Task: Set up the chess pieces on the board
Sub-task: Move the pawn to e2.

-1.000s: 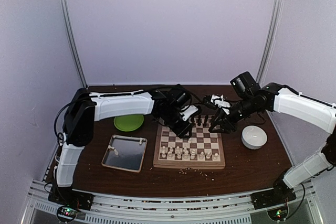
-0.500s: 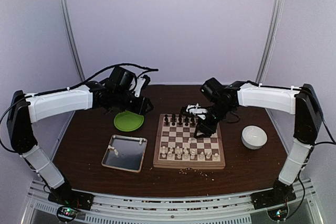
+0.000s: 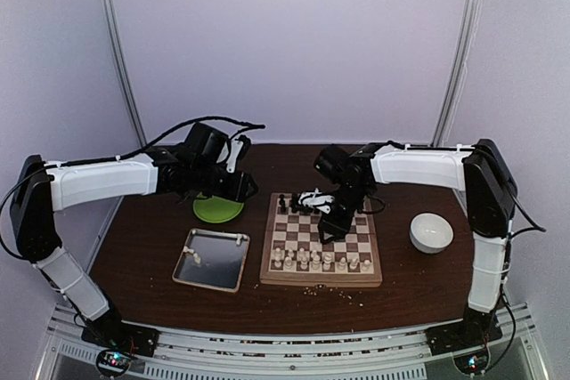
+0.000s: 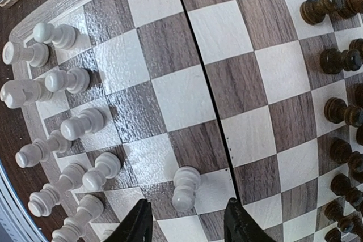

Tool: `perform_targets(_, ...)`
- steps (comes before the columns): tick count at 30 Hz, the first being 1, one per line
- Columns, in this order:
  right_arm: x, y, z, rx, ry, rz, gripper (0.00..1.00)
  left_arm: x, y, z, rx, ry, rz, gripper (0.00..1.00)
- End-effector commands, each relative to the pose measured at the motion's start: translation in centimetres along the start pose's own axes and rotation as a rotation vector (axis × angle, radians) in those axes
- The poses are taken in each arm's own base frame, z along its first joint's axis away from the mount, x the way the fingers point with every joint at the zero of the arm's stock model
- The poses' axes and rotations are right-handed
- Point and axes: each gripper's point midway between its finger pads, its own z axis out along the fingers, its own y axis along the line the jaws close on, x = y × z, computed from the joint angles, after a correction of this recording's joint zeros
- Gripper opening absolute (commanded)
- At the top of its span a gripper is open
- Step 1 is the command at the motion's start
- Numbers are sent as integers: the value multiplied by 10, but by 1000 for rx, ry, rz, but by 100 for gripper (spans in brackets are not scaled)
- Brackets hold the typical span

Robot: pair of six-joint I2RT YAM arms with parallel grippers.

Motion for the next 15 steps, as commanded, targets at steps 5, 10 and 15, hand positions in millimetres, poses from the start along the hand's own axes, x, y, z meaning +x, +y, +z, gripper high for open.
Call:
perform_targets(5, -4, -1, 4, -26, 17, 13, 33, -7, -3, -2, 29, -49, -19, 41)
perform_targets(10, -5, 2, 7, -44, 14, 9, 26, -4, -6, 3, 48, -36, -23, 41)
perform_targets(15, -4, 5, 8, -60, 15, 9, 12, -4, -8, 6, 57, -31, -26, 40)
